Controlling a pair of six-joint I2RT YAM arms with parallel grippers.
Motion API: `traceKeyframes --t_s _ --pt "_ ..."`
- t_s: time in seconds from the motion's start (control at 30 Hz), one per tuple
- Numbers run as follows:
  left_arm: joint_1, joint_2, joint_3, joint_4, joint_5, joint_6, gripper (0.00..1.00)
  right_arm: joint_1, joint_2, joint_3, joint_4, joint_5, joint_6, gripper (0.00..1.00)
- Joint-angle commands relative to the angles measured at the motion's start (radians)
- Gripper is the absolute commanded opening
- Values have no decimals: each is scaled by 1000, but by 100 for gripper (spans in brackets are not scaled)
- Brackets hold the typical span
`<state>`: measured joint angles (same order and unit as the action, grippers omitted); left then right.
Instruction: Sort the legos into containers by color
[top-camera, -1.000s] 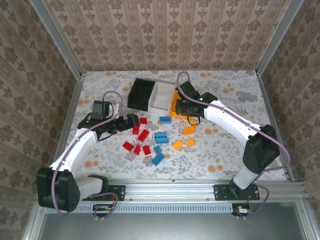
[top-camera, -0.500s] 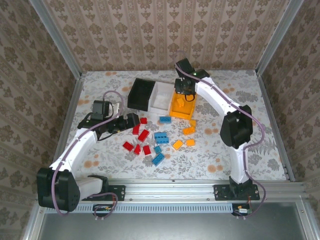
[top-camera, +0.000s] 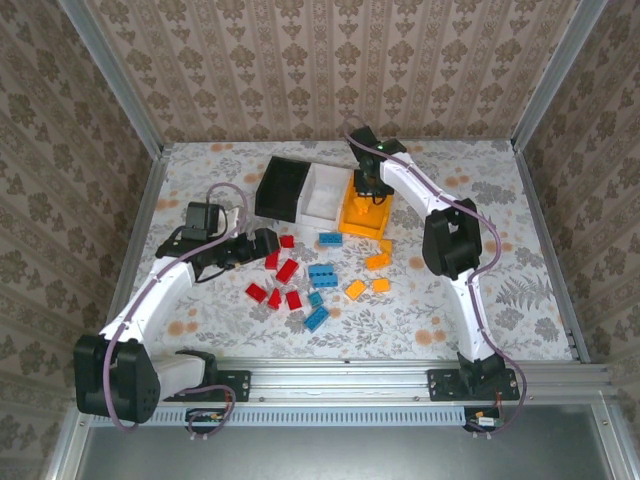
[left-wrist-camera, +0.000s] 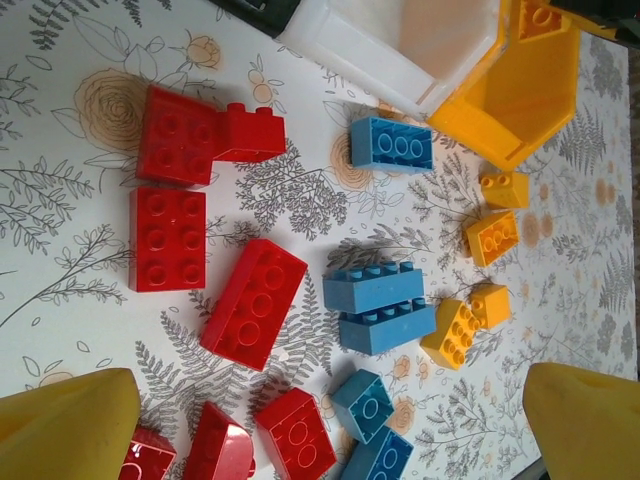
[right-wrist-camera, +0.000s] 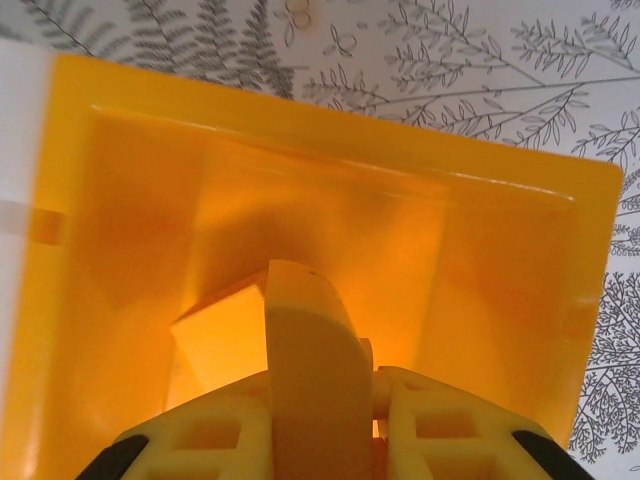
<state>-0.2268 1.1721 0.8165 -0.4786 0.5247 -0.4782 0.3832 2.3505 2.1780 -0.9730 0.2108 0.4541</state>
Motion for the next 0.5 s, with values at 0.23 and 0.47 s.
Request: traceKeyframes --t_s 0.23,0.47 --pt "-14 27 2 -49 -39 35 99 -12 -16 11 -35 22 -21 42" --pt "-99 51 65 -126 -147 86 97 20 -250 -146 4 24 -34 47"
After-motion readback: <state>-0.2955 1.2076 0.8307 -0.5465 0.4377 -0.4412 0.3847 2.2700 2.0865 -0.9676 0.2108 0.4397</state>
